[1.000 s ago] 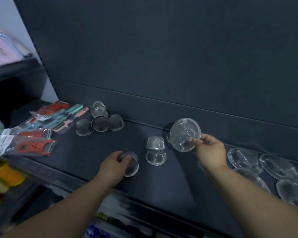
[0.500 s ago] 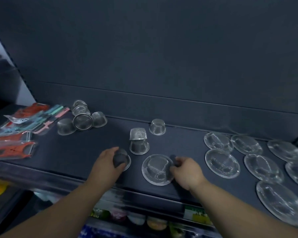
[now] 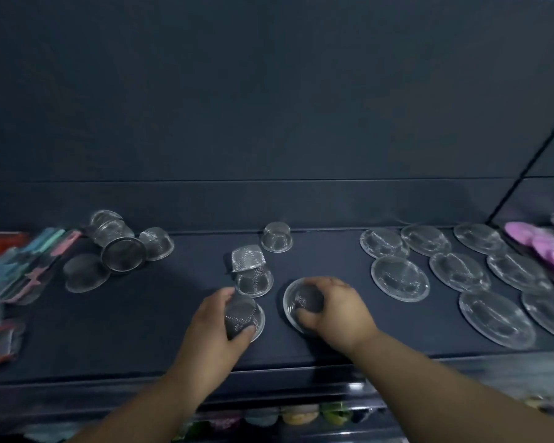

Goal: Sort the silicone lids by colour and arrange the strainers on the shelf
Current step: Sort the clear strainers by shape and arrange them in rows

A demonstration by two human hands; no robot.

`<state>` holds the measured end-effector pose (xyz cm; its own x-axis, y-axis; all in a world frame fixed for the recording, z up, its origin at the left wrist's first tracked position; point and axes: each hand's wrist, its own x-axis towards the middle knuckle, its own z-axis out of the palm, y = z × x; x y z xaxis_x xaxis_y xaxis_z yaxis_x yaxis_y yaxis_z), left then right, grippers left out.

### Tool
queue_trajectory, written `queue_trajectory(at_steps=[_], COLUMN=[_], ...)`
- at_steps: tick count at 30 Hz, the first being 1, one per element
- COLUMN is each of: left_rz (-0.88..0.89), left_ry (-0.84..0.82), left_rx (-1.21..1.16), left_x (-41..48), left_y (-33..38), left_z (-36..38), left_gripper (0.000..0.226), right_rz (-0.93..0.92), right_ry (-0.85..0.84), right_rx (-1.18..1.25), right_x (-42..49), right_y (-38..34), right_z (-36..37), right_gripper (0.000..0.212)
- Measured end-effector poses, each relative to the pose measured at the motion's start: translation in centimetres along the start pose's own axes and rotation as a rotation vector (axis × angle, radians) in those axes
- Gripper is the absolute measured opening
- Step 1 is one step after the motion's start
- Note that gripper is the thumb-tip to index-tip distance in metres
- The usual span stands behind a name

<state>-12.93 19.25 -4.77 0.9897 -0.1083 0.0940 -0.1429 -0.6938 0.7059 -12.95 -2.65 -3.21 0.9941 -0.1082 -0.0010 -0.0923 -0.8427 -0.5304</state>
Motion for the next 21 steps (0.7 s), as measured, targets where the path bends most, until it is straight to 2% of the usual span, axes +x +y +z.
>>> queue_trajectory(at_steps=[4, 10, 17, 21], left_rz=[0.088, 0.129, 0.084, 0.056], left_ry=[-0.047, -0.103, -0.111, -0.106], left_rx=[-0.067, -0.103, -0.094, -0.065], left_x=[0.7, 1.7, 1.8, 1.2], left_y=[2.6, 6.6, 10.9, 12.6], left_z=[2.1, 5.8, 10.4, 12.5], left_gripper=[0.069, 0.07, 0.07, 0.072], right_rz=[0.12, 0.195, 0.115, -0.008], right_ry=[0.1, 0.112, 0.024, -0.028], right_rx=[0.034, 0.042, 0.043, 0.018], right_x=[-1.2, -3.7, -4.7, -3.8], right_y=[2.4, 7.5, 12.9, 14.7], right_z=[-3.1, -7.4, -10.0, -10.0], right_gripper=[0.065, 0.069, 0.06, 0.058])
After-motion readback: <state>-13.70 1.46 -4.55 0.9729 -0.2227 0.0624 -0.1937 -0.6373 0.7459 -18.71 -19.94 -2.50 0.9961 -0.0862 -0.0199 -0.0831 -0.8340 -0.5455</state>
